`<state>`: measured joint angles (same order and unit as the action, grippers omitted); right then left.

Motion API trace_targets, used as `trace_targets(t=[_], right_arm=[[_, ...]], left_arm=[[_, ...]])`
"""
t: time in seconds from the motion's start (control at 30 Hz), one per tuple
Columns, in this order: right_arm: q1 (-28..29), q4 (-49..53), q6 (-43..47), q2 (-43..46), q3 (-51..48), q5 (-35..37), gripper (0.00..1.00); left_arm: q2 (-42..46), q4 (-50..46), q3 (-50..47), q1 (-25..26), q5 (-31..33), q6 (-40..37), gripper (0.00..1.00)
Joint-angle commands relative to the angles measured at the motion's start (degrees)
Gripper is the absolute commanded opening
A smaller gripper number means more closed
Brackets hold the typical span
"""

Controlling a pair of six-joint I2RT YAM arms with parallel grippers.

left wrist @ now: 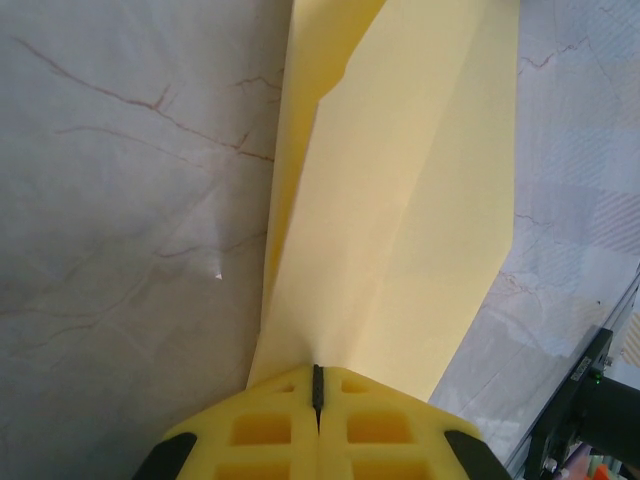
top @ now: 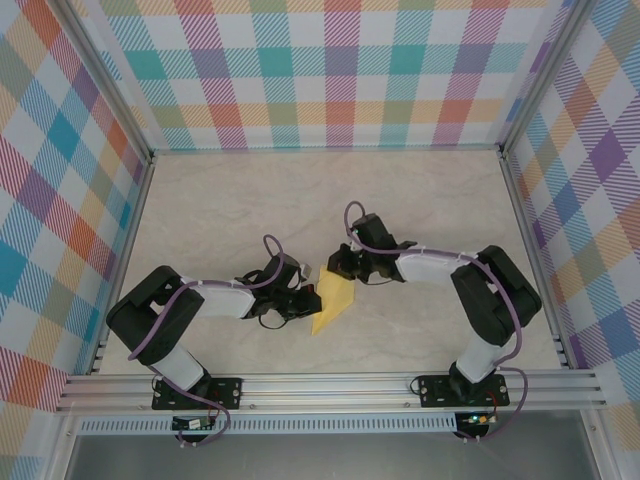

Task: Fold a paper plane with a square sheet of paper (pick it up from the middle)
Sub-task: Fourth fold the wing at the center of the table.

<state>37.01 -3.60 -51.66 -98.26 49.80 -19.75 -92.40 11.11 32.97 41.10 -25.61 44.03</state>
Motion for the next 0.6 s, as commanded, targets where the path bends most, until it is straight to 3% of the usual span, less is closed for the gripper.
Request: trace_targets(t=[0.0, 0.23, 0.47, 0.57], right_arm=[[0.4, -3.4, -2.8, -3.1, -2.2, -1.8, 0.08], [1.3, -1.1, -2.4, -7.0, -3.2, 0.5, 0.07], [1.3, -0.4, -2.0, -7.0, -6.0, 2.5, 0.05], [1.3, -0.3, -1.9, -6.6, -6.5, 2.8, 0.05]], left_arm=[[-3.7, -12.3, -2.6, 0.5, 3.7, -1.8, 0.00], [-1.1, -14.6, -1.1, 0.5, 2.0, -3.5, 0.00], [8.2, -19.0, 3.6, 0.4, 1.4, -3.1, 0.09], [11.2, -16.4, 4.9, -0.2, 1.1, -0.5, 0.13]])
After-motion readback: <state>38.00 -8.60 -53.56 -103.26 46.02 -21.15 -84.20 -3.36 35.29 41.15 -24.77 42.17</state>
